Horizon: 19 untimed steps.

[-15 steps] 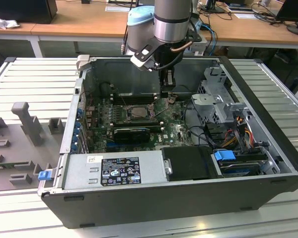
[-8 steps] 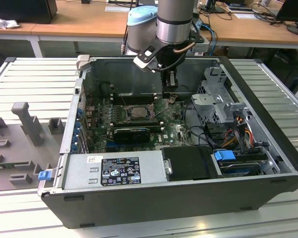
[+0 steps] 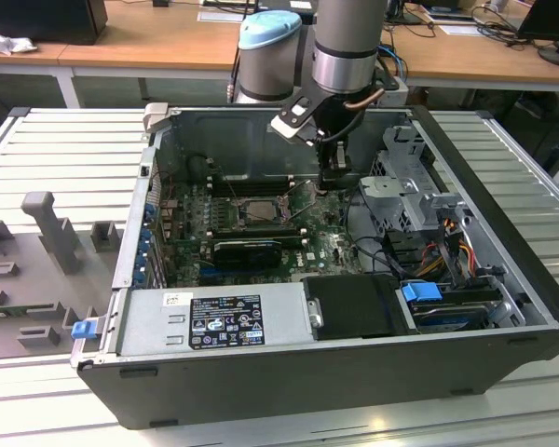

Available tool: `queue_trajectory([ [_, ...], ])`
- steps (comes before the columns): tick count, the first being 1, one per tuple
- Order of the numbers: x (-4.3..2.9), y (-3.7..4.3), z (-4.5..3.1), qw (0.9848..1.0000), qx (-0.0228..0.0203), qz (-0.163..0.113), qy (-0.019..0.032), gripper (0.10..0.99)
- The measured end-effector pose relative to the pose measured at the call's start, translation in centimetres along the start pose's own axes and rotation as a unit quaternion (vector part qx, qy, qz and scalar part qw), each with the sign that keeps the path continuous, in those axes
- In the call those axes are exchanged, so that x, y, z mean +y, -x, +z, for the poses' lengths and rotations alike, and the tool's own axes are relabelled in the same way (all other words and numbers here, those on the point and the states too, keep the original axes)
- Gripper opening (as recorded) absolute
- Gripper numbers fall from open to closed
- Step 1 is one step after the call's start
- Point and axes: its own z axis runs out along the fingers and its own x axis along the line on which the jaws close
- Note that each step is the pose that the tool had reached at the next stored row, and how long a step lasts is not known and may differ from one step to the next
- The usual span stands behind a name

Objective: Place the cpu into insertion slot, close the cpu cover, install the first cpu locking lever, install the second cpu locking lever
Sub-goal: 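Close the cpu cover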

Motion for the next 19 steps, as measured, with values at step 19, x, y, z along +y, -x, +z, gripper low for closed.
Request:
queue_trajectory([
  [19,-3.35,-0.03,0.86,0.9999,0.0035,-0.004,-0.0112,0.106],
])
